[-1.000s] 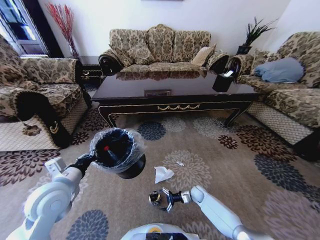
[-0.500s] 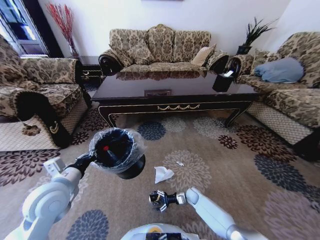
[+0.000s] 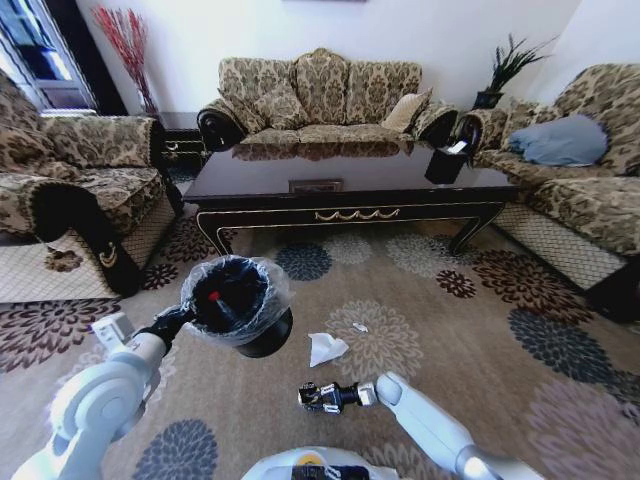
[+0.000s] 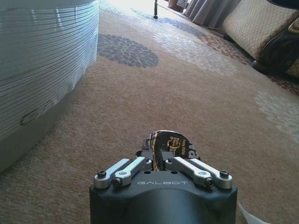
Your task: Move to the front of the table and pick up the trash from the floor, then place it into the trash bin.
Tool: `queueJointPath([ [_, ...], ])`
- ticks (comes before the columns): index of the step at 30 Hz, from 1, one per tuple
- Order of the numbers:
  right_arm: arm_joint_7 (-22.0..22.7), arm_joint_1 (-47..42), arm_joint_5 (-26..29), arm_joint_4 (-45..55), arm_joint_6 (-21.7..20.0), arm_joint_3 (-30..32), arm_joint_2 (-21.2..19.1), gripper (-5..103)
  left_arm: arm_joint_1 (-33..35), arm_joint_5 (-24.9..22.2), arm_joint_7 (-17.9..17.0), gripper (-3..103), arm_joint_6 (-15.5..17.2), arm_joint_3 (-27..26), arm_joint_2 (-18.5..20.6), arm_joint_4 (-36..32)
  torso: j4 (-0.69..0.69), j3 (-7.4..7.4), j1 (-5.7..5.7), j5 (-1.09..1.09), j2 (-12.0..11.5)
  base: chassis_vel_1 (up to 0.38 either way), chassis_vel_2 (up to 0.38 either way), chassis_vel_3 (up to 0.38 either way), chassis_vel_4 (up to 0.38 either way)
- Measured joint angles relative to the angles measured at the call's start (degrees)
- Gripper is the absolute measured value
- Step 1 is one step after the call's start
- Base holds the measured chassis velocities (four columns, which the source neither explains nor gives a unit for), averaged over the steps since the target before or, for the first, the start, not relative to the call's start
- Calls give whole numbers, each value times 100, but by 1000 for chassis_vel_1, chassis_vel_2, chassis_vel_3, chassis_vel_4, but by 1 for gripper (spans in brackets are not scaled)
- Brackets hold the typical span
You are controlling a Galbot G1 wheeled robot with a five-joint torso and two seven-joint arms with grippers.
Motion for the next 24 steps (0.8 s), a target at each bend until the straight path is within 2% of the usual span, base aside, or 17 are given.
queueJointPath([
  [1, 0, 0, 0, 0, 0, 0, 0, 13, 0, 0, 0, 4, 0, 0, 0, 0, 0, 0, 0, 0, 0, 0, 0, 0, 0],
  [4, 0, -66, 50, 59, 0, 7, -69, -1, 12, 4, -1, 4, 5, 5, 2, 0, -1, 0, 0, 0, 0, 0, 0, 0, 0],
  [5, 0, -83, 53, 72, 0, 8, -85, 5, 22, 7, -1, 4, 7, 5, 3, -2, -1, 0, 0, 0, 0, 0, 0, 0, 0],
  [8, -1, -92, 30, 62, 0, 19, -86, 9, 37, 10, -3, 4, 9, 2, 6, -14, 0, 0, 0, 0, 0, 0, 0, 0, 0],
  [10, 9, -100, 9, 31, 0, 28, -69, 20, 60, 14, -4, 4, 12, -12, 10, -27, 0, 0, 0, 0, 0, 0, 0, 0, 0],
  [11, 9, -100, 9, 31, 0, 28, -69, 20, 60, 14, -4, 4, 12, -12, 10, -27, 0, 0, 0, 0, 0, 0, 0, 0, 0],
  [14, 61, -116, -50, 29, 0, 29, -58, 36, 86, 17, -5, 4, 16, -33, 14, -43, 0, 0, 0, 0, 0, 0, 0, 0, 0],
  [16, 66, -116, -90, 32, 0, 35, -59, 36, 90, 18, -4, 4, 17, -39, 15, -46, 0, 0, 0, 0, 0, 0, 0, 0, 0],
  [17, 62, -116, -169, 33, 0, 69, -64, 47, 101, 19, -5, 4, 18, -48, 15, -54, 0, 0, 0, 0, 0, 0, 0, 0, 0],
  [18, 29, -115, -189, 38, 0, 96, -83, 47, 110, 19, -5, 4, 19, -57, 15, -62, 0, 0, 0, 0, 0, 0, 0, 0, 0],
  [19, -7, -115, -172, 46, 0, 105, -109, 52, 116, 20, -5, 4, 20, -60, 15, -65, 0, 0, 0, 1, 0, 0, 0, 0, 0],
  [21, -71, -124, -91, 85, -4, 112, -176, 52, 120, 21, -5, 4, 21, -66, 15, -67, 0, 0, 0, 0, 0, 0, 0, 0, 0],
  [22, -107, -132, -48, 117, -12, 114, -223, 63, 120, 21, -4, 4, 22, -67, 15, -68, 0, 0, 0, 0, 0, 0, 0, 0, 0],
  [24, -166, -148, -16, 176, -32, 138, -297, 74, 114, 23, -5, 4, 22, -68, 13, -67, -1, 0, 0, -2, 0, 0, 0, 0, 0],
])
